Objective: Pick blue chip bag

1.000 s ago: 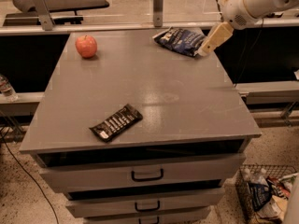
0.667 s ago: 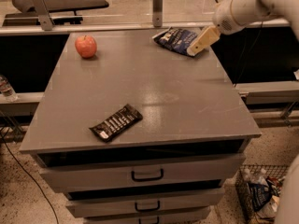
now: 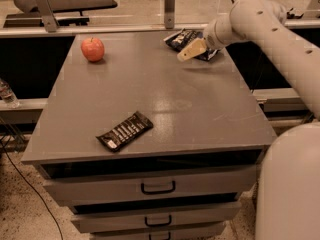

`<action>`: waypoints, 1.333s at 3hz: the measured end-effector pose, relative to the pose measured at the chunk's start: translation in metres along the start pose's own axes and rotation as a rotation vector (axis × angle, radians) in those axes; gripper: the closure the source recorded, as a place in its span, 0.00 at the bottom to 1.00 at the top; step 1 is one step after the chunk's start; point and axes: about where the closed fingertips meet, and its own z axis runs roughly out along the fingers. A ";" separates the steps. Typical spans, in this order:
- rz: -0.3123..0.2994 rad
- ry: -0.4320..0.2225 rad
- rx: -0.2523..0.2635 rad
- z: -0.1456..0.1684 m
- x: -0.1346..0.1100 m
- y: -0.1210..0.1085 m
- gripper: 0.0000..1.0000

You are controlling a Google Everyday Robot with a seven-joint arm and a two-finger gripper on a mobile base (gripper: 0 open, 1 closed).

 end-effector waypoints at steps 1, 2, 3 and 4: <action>0.080 0.005 0.045 0.023 0.008 -0.011 0.00; 0.143 0.026 0.081 0.033 0.020 -0.018 0.00; 0.175 0.038 0.109 0.033 0.027 -0.023 0.17; 0.183 0.038 0.121 0.031 0.027 -0.025 0.39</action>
Offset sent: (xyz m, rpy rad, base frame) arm 0.0364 -0.0258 -0.0375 0.0953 0.0369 -0.2376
